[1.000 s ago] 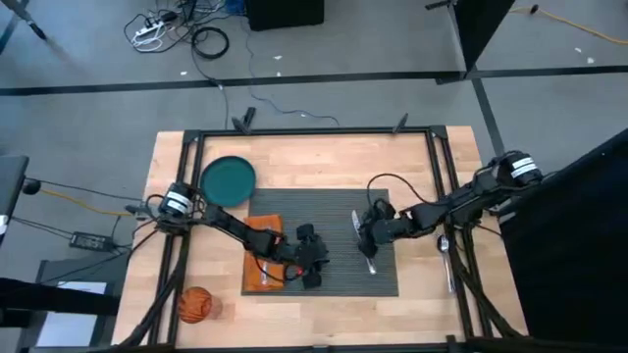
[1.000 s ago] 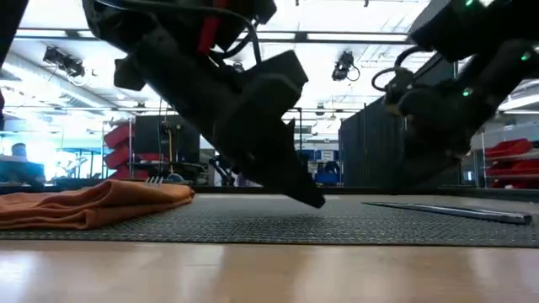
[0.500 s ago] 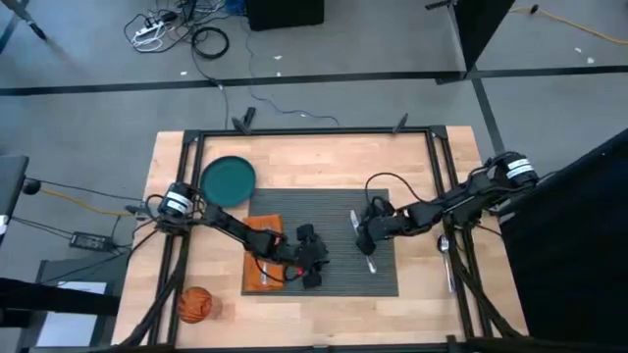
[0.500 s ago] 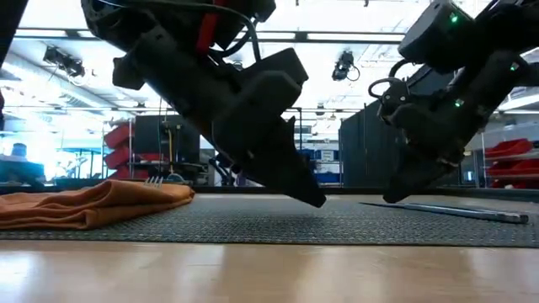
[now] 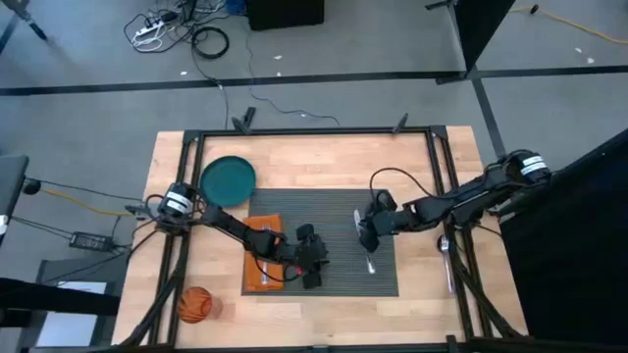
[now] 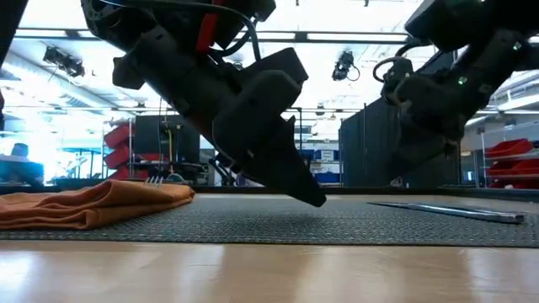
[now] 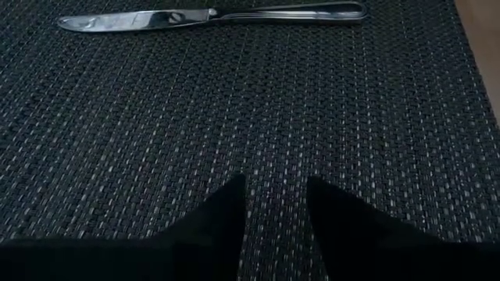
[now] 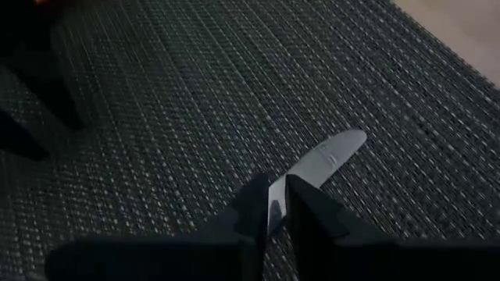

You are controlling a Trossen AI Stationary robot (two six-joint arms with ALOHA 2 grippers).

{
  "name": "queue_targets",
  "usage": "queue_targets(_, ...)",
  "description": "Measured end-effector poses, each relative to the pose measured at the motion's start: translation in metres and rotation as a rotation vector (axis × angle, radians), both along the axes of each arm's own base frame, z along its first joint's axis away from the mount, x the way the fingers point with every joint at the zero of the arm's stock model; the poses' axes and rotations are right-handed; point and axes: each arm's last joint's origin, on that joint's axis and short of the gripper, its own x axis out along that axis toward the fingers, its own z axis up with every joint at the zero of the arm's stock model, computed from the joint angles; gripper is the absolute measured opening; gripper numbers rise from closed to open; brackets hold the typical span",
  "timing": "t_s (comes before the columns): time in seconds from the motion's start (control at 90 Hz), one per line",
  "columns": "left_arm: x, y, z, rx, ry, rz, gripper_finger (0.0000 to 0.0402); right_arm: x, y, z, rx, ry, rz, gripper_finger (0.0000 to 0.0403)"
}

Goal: Set table place
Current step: Put the silver knife on the gray placemat

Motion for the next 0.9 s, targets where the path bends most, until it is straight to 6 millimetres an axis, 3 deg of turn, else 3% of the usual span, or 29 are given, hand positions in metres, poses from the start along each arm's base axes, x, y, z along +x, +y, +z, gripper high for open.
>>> queue_targets(0.356, 0.0, 0.0, 0.0, -0.005, -0.001, 0.004, 0.0121, 0.009, 0.001, -0.021, -0.02, 0.044, 0.008, 0.0022)
queue_targets(0.9, 0.0, 0.0, 0.0, -0.014, -0.001, 0.011, 0.0121, 0.002, -0.003, -0.022, -0.029, 0.099, -0.053, 0.0021)
